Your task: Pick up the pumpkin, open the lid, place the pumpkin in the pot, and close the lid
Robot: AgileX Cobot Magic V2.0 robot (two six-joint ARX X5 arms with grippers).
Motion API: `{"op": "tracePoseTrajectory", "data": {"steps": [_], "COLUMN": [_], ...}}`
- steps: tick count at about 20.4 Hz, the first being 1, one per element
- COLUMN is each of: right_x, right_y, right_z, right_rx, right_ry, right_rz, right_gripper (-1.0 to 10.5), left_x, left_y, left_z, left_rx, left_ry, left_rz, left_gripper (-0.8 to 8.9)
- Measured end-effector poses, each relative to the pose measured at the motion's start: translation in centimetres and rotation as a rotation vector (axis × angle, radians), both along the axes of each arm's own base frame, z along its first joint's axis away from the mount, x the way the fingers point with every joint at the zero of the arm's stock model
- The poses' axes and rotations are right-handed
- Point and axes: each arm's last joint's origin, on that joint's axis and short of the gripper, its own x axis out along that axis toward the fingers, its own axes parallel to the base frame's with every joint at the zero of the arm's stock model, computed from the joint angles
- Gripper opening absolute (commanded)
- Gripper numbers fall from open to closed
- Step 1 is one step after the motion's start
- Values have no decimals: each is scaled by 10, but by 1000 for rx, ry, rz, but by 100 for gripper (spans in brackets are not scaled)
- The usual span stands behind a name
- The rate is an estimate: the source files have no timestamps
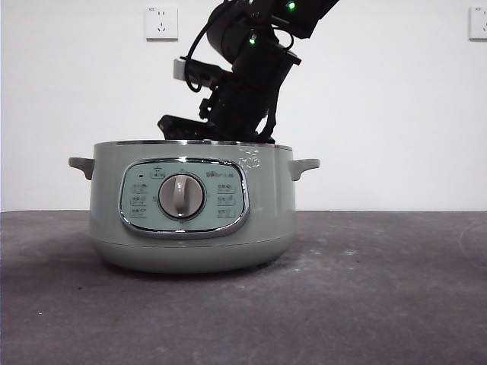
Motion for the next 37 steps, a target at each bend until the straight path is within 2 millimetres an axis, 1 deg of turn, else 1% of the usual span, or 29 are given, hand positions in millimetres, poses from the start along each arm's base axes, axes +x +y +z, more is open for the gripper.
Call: {"op": "tracePoseTrajectory", "data": {"steps": [1, 2, 3, 5, 6, 10, 11, 12, 14, 16, 18, 20, 22, 25, 26, 30, 33, 37], "right_x": [0, 0, 0, 0, 0, -2, -3, -5, -14, -28, -55, -84, -111, -149, -161, -184, -194, -201], "right_y": [0, 0, 0, 1, 1, 2, 1, -1, -11, -29, -56, -87, -112, -141, -150, -168, -176, -181], "right_z": [0, -1, 0, 0, 0, 1, 5, 15, 47, 89, 138, 176, 204, 234, 242, 253, 255, 255], "right_rx": [-2, -3, -3, -3, -3, -1, 5, 9, 21, 19, 19, 38, 90, 162, 185, 217, 214, 201], "right_ry": [2, 4, 5, 4, 4, 2, -7, -33, -100, -193, -276, -319, -354, -404, -417, -434, -426, -410], "right_rz": [1, 1, 1, 2, 2, 6, 5, -6, -38, -108, -211, -278, -303, -316, -317, -326, -329, -329], "right_gripper": [-11, 27, 165, 581, 657, 662, 662, 662, 661, 659, 658, 658, 658, 658, 658, 658, 658, 658], "left_x": [0, 0, 0, 0, 0, 0, 0, 0, 2, 13, 35, 55, 73, 103, 113, 138, 153, 171], "left_y": [0, 0, 0, 0, 0, 0, 0, 0, -1, -5, -13, -20, -27, -42, -49, -69, -82, -95], "left_z": [0, 0, 0, 0, 0, 0, 0, 0, 1, -2, -6, -10, -14, -27, -31, -45, -56, -73], "left_rx": [1, 1, 1, 1, 1, 1, 1, 0, -4, -10, -19, -33, -36, -31, -30, -33, -32, -24], "left_ry": [3, 4, 4, 4, 4, 3, 2, 1, -8, 17, 38, 38, 37, 51, 52, 39, 40, 63], "left_rz": [0, 0, 0, 0, 0, 0, -1, 0, -4, -32, -61, -90, -102, -121, -133, -172, -194, -208], "left_gripper": [-9, -9, -9, -9, -9, -9, -9, -9, -9, -9, -9, -9, -9, -9, -9, -9, -9, -9]}}
